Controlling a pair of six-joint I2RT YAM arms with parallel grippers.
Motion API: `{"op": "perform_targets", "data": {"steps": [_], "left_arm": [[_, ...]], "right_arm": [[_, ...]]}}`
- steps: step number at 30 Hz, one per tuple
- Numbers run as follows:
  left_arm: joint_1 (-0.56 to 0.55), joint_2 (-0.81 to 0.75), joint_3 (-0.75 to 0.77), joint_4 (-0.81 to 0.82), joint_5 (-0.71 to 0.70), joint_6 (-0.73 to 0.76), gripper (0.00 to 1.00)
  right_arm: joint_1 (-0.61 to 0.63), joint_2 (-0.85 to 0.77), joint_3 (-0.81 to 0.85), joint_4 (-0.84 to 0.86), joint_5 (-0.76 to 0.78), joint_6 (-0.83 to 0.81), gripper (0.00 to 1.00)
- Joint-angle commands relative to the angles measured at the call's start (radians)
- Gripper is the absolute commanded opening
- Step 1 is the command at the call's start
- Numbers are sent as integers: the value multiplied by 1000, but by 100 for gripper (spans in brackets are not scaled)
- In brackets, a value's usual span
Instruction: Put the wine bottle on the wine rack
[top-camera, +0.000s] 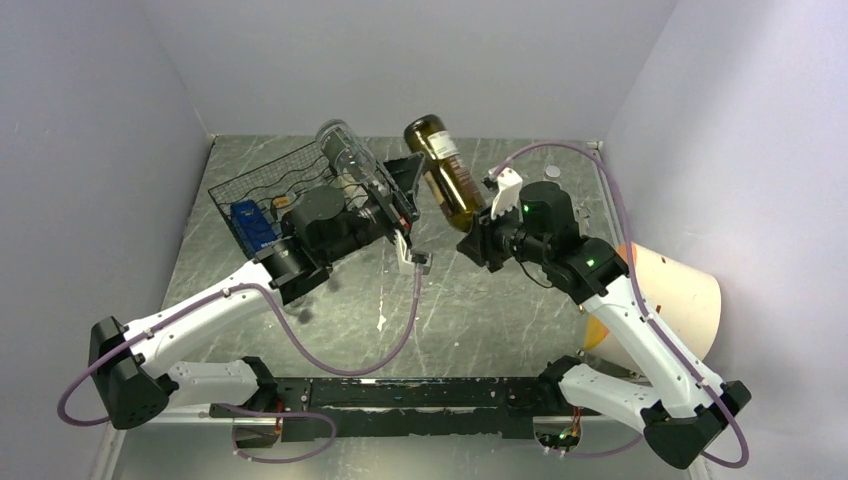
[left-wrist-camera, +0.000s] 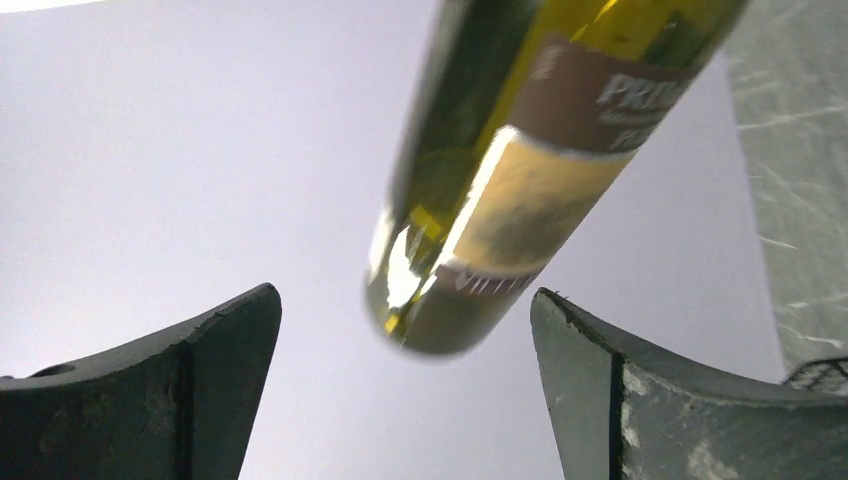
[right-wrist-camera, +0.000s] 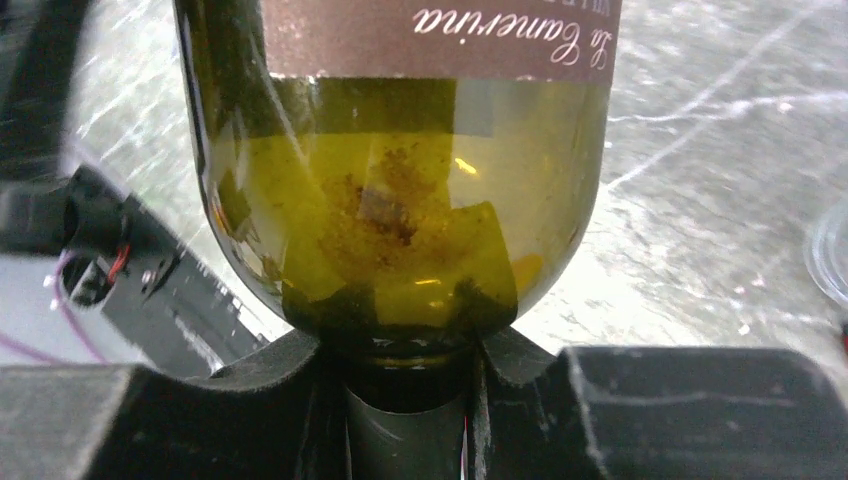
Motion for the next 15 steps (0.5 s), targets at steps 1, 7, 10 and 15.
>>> {"op": "perform_targets", "data": {"steps": [1,7,10,15], "left_arm": [[-15,-30,-5,165,-77,-104,98],[-21,-47,31,167,-131,-325,98],[-23,-73,79,168,-161,-600,98],[-23,-110,127,131,-342,-1215,98]], "right_arm": [[-10,-34,66,167,203,120,0],[-9,-19,67,217,235,137,0],[-9,-2,43,237,214,141,0],[-7,40,5,287,153,175,0]]}}
